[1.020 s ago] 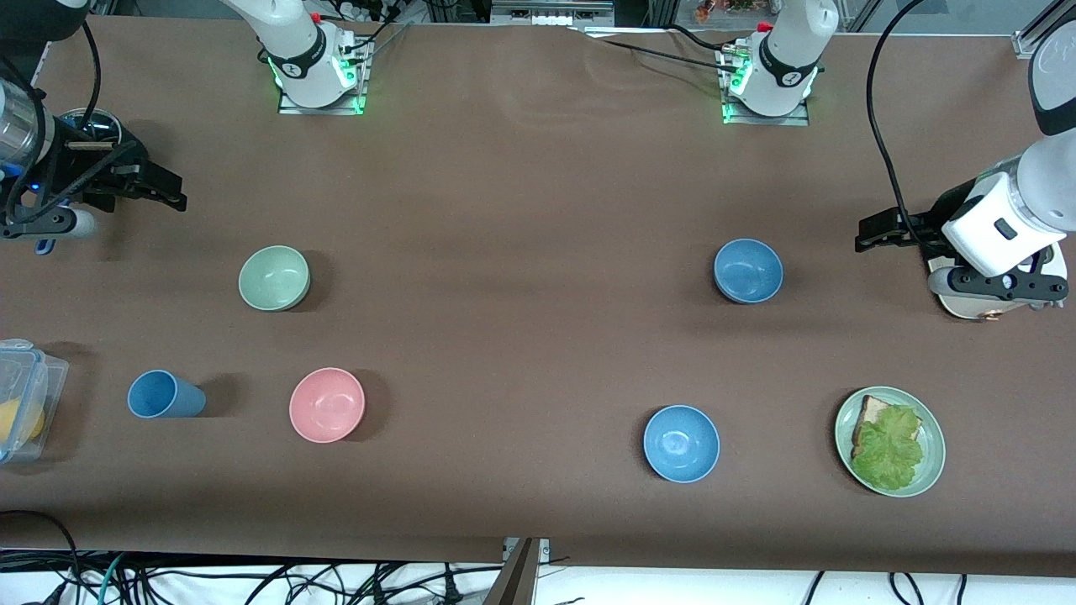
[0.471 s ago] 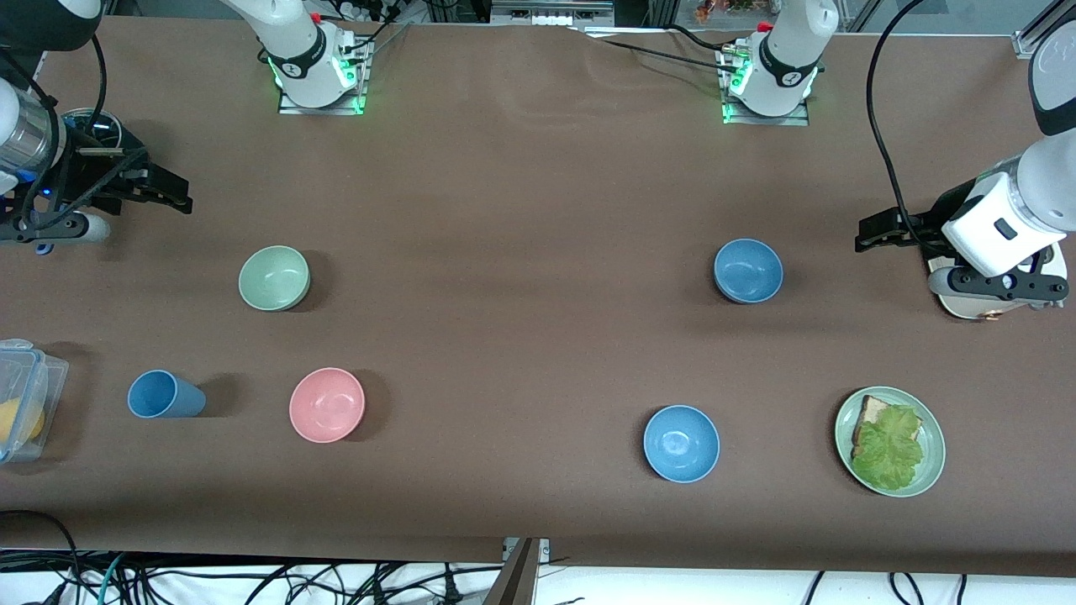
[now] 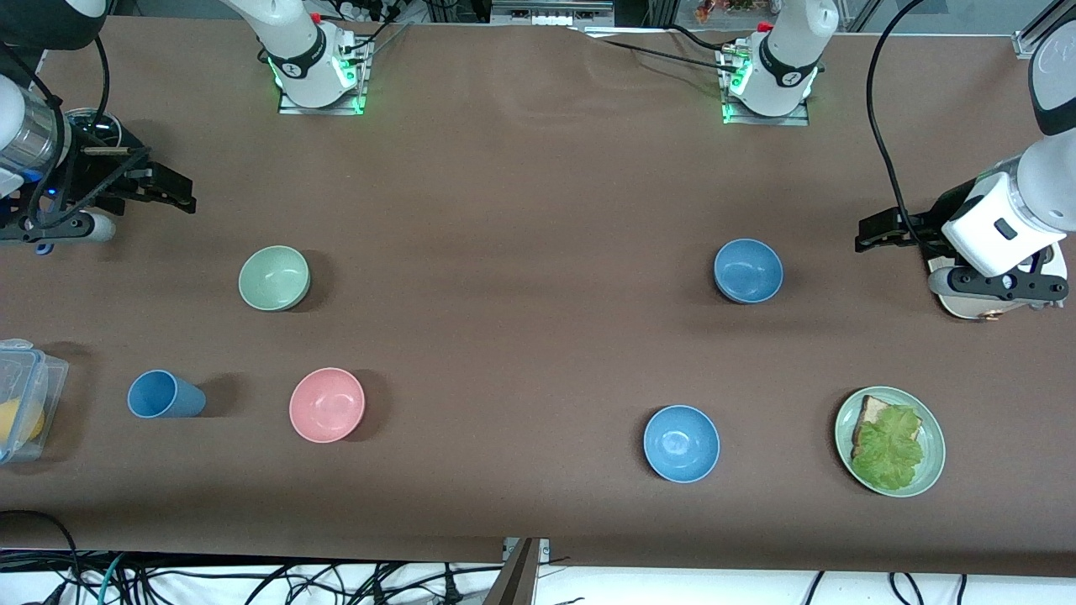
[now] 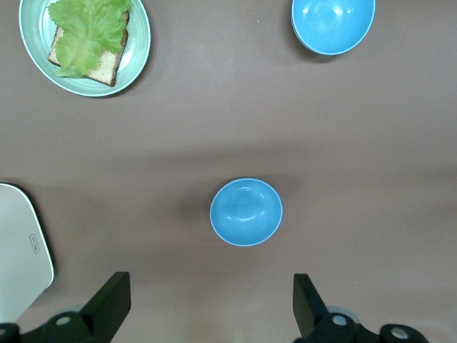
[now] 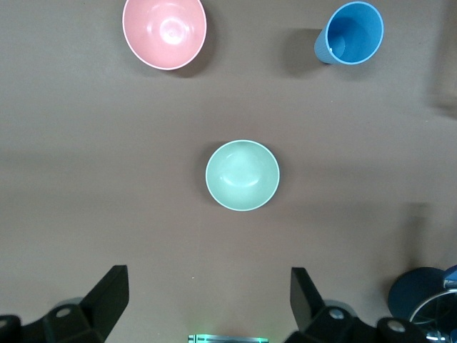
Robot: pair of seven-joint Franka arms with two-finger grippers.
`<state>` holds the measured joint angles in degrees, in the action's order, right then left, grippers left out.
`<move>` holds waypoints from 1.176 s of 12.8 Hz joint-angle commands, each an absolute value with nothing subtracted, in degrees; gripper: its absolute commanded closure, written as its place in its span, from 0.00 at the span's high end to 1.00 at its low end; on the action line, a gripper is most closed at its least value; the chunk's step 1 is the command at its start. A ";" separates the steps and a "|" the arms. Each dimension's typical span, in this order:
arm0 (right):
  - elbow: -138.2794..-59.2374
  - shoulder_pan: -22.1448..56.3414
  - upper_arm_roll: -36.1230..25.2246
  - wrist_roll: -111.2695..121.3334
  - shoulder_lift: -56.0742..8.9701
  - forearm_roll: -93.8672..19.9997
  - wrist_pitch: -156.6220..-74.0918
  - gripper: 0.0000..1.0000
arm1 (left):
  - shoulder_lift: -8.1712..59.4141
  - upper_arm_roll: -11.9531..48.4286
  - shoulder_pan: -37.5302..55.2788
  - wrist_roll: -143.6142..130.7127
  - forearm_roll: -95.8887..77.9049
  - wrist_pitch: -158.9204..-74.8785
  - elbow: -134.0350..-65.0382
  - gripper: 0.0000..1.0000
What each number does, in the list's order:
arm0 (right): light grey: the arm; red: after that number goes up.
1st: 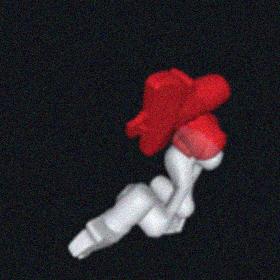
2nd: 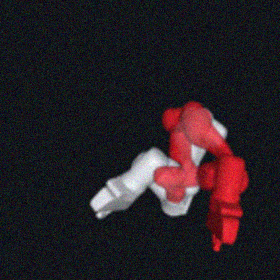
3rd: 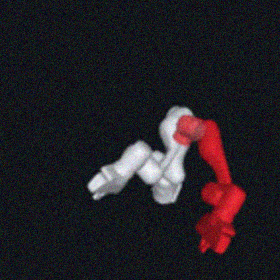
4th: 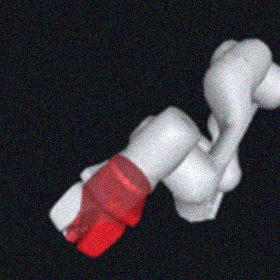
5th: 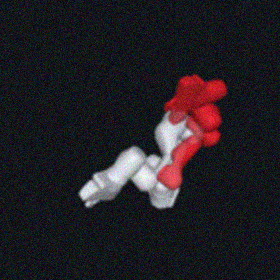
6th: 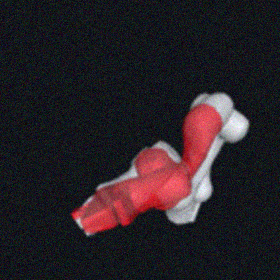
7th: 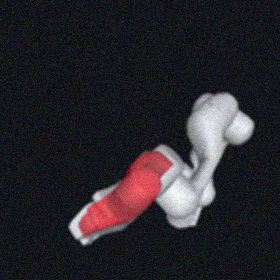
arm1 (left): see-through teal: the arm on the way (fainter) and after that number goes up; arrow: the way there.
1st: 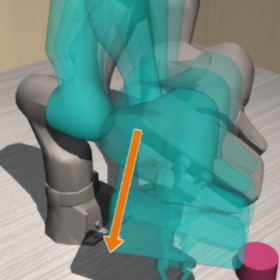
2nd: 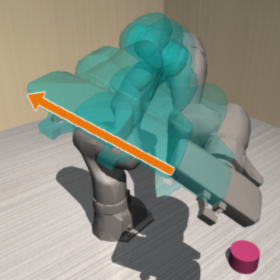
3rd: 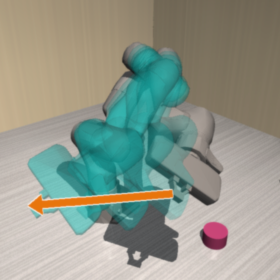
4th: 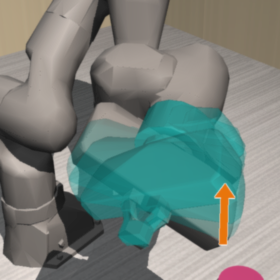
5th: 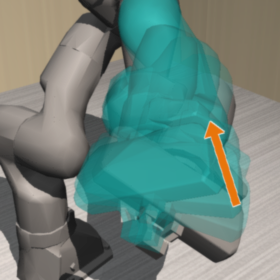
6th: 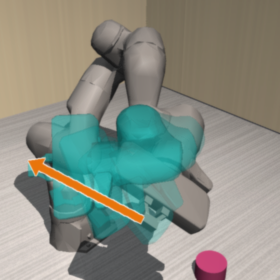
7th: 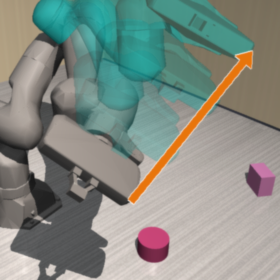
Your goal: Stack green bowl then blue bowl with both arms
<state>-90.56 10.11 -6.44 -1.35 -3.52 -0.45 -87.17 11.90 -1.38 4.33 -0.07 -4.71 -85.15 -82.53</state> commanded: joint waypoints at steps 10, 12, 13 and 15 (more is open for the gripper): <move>-91.93 9.49 -5.01 -1.23 -2.11 0.44 -88.15 1.00 | 12.13 -1.14 4.13 -0.44 -3.87 -84.11 -81.56 1.00; -91.93 9.49 -4.92 -1.23 -2.20 0.44 -88.24 1.00 | 12.13 -1.14 4.13 -0.44 -3.87 -84.11 -81.56 1.00; -92.11 9.49 -4.92 -1.23 -2.20 0.44 -88.59 1.00 | 12.13 -1.14 4.13 -0.44 -3.95 -84.11 -81.56 1.00; -95.78 9.40 -5.27 -1.14 -2.11 0.53 -92.09 1.00 | 12.13 -1.14 4.13 -0.53 -3.96 -84.11 -81.56 1.00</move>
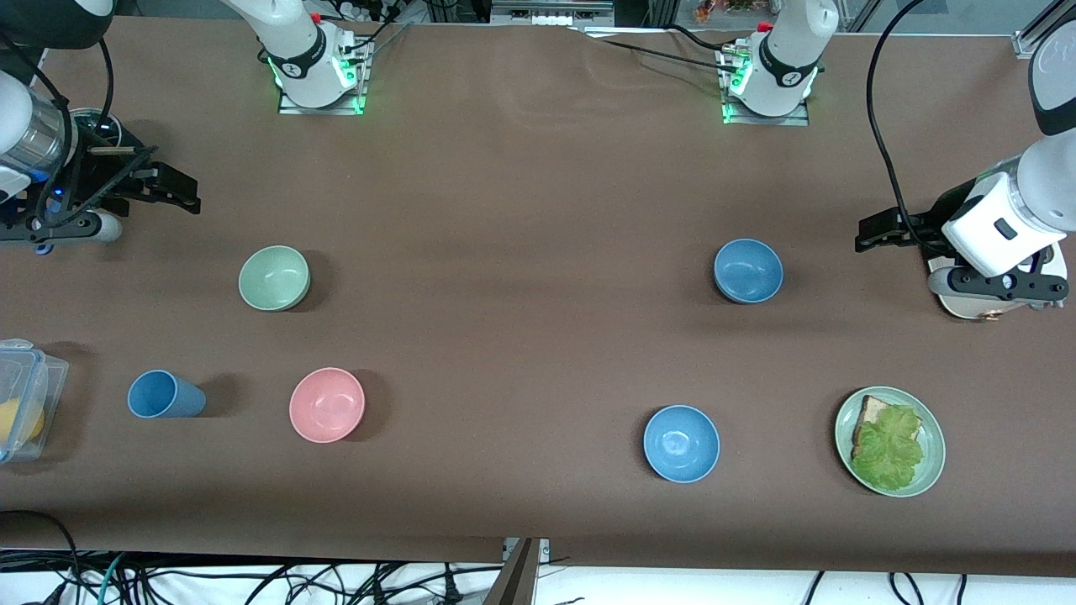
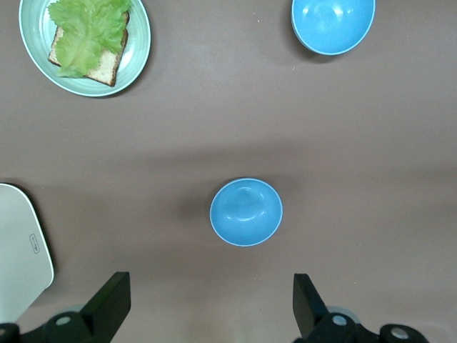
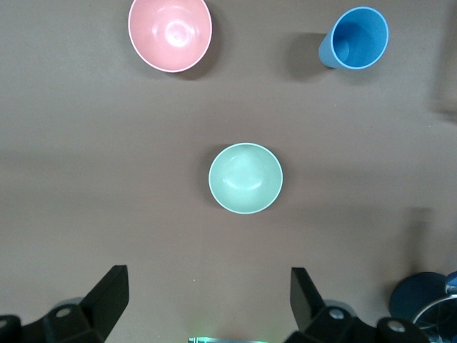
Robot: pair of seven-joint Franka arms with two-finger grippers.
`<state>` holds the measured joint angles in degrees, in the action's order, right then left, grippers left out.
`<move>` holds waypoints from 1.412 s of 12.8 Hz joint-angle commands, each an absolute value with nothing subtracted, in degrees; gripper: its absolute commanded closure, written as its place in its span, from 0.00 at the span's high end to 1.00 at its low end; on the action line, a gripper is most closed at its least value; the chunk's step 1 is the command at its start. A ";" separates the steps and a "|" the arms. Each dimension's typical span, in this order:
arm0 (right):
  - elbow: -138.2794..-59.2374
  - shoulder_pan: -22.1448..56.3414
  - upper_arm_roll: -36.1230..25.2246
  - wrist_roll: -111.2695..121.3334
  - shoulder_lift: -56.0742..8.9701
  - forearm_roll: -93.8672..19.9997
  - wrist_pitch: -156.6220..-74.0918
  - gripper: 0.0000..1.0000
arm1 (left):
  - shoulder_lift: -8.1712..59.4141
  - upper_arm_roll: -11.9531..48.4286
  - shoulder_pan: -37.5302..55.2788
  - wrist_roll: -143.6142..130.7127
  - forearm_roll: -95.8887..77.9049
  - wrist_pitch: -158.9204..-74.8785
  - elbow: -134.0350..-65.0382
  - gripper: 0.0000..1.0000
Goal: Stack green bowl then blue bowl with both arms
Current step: 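Reach the right gripper down to the pale green bowl and grasp its rim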
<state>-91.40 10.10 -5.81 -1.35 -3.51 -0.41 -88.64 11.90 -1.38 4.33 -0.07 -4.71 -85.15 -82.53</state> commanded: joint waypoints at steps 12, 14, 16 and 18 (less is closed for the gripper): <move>-126.54 8.70 -11.69 8.61 -15.81 0.18 -138.92 1.00 | 12.48 -1.14 4.13 -0.53 -4.13 -84.11 -81.48 1.00; -128.93 8.70 -11.60 8.61 -17.13 0.09 -143.16 0.88 | 12.57 -1.14 4.13 -0.53 -4.13 -84.11 -81.56 1.00; -128.94 8.70 -11.60 8.35 -18.10 -0.26 -143.26 0.52 | 12.57 -1.14 4.13 -0.61 -4.22 -84.11 -81.56 1.00; -128.85 8.88 -11.34 7.56 -18.11 -1.05 -142.83 0.04 | 12.57 -1.14 4.04 -0.62 -4.22 -84.11 -81.56 1.00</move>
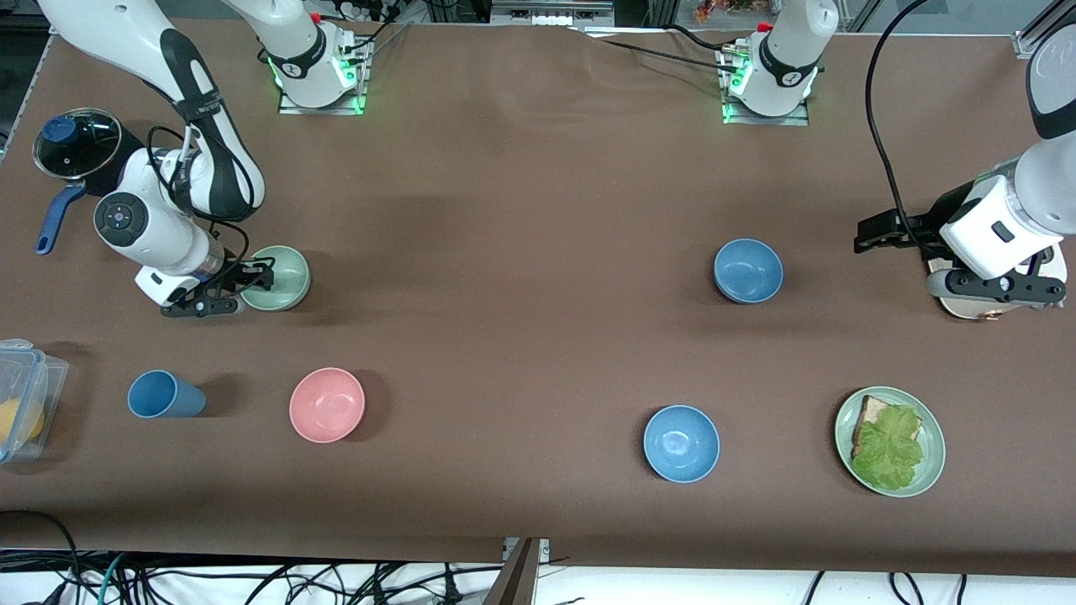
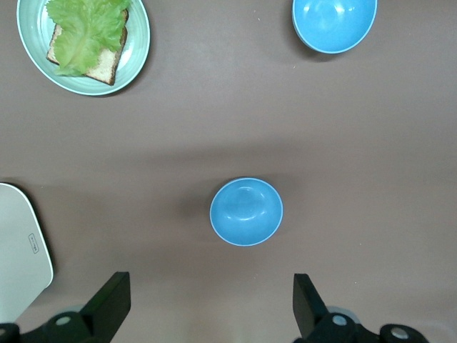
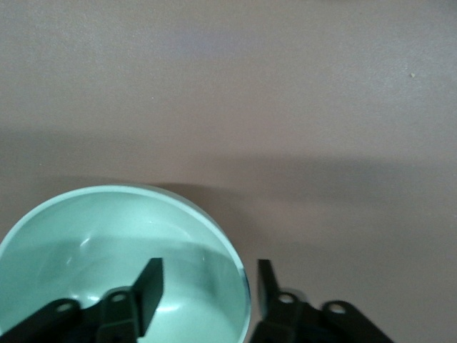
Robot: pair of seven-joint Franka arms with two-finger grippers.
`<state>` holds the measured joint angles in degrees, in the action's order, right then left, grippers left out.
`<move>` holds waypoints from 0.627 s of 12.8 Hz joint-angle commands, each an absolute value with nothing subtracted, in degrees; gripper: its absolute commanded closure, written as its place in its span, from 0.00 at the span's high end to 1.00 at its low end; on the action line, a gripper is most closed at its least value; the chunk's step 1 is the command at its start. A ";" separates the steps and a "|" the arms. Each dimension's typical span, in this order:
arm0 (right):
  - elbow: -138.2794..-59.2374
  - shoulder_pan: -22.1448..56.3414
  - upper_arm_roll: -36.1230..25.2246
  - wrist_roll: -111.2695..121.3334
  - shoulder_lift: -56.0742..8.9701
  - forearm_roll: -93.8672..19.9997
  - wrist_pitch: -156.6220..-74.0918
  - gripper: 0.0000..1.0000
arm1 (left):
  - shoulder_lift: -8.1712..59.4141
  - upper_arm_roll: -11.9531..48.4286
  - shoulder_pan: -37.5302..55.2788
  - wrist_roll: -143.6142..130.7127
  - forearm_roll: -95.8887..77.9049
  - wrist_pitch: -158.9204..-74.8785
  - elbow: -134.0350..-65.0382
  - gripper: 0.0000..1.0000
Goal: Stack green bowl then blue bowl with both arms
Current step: 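Reach the right gripper down to the pale green bowl and grasp its rim, then slide the green bowl with the right gripper to the table middle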
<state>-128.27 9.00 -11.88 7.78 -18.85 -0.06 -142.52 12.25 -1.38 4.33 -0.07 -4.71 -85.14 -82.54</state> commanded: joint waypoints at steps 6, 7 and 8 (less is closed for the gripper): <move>-120.35 16.93 -0.55 -20.14 -22.84 -4.39 -142.65 0.00 | 12.57 -1.14 4.04 -0.44 -4.22 -84.11 -81.48 1.00; -116.58 20.53 0.08 -27.35 -25.46 -4.39 -142.65 0.00 | 12.57 -1.23 3.96 -0.44 -4.31 -84.11 -81.47 1.00; -112.11 25.18 0.09 -34.47 -28.62 -4.39 -142.65 0.00 | 12.57 -1.23 3.96 -0.44 -4.31 -84.11 -81.56 1.00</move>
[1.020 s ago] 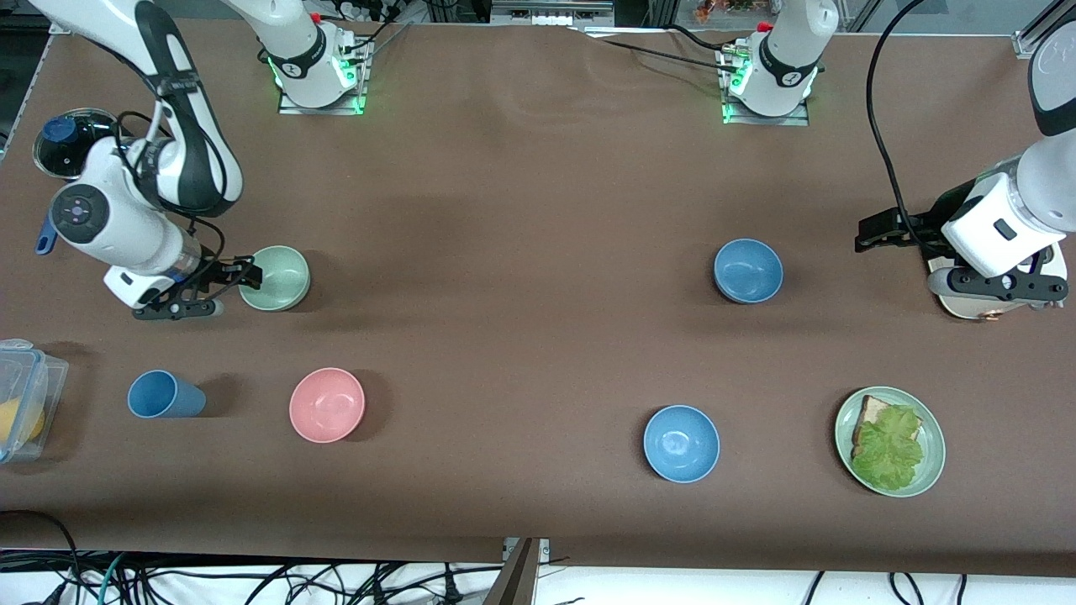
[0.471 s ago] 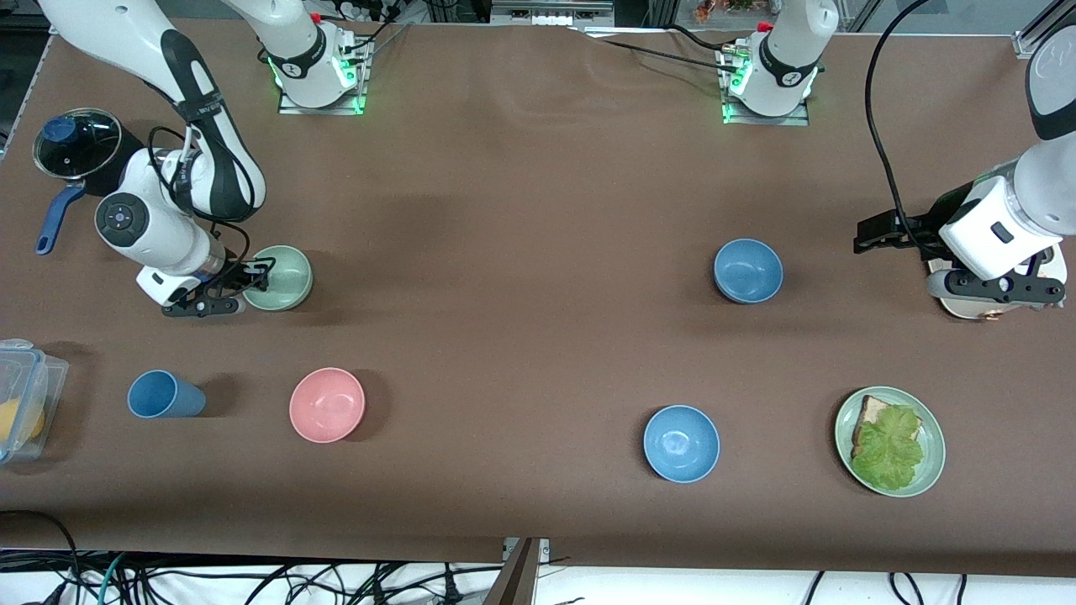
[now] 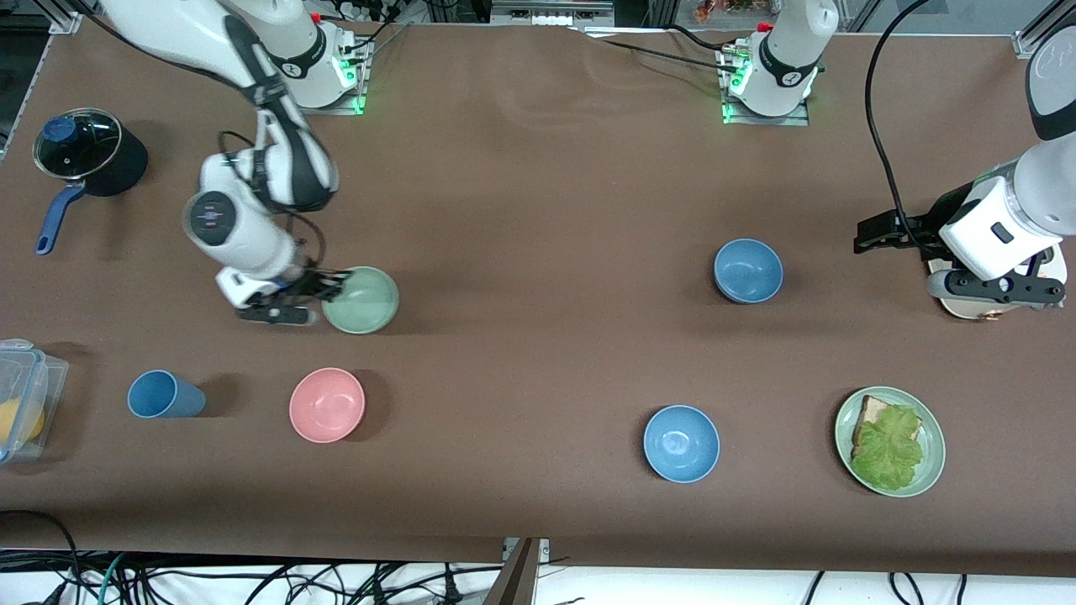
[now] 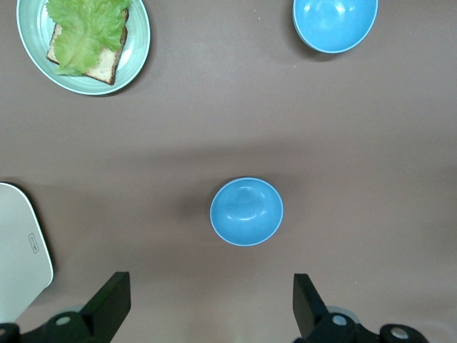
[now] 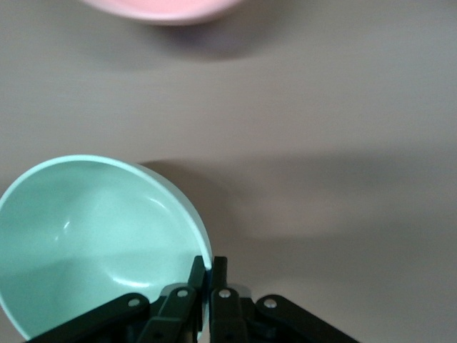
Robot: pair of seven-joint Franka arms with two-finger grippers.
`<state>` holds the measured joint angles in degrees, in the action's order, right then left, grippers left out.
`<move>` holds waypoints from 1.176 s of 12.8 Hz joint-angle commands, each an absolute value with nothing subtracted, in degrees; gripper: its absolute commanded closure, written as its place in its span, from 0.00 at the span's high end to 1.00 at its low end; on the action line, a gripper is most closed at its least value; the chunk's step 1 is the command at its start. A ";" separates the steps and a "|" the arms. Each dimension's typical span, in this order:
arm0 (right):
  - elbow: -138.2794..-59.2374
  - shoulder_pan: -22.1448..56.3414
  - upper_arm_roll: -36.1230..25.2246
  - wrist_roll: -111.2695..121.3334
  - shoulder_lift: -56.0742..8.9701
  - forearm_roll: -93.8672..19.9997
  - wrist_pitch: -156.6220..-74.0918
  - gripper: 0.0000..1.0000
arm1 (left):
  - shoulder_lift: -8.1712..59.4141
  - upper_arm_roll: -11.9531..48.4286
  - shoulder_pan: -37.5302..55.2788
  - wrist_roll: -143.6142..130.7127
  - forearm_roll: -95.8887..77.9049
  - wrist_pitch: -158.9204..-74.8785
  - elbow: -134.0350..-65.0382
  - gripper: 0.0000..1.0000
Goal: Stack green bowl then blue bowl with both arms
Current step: 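Slide the green bowl with the right gripper to the table middle, then open the right gripper and withdraw it while the left gripper moves out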
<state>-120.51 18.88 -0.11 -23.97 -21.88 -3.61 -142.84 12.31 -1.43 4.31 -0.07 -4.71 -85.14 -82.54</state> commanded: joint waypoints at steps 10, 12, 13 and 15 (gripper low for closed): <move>-83.97 37.37 -0.44 -61.09 -41.05 -3.96 -131.21 1.00 | 12.74 -1.23 4.13 -0.79 -3.87 -84.11 -81.48 1.00; -78.06 33.86 -0.53 -53.75 -38.69 -4.48 -119.50 1.00 | 14.14 -1.23 3.96 -0.70 -4.13 -84.29 -81.56 1.00; -77.96 31.31 -0.53 -49.53 -36.15 -4.48 -115.70 1.00 | 14.15 -1.23 3.96 -0.79 -4.13 -84.29 -81.56 1.00; -78.05 24.38 -0.44 -34.88 -31.92 -5.01 -107.36 1.00 | 15.46 -1.23 3.96 -0.01 -4.22 -84.29 -81.65 1.00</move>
<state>-77.04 30.24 -1.40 -45.96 -36.07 -3.80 -113.89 14.04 -1.51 4.28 -0.07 -4.71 -85.12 -82.58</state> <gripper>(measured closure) 0.141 0.000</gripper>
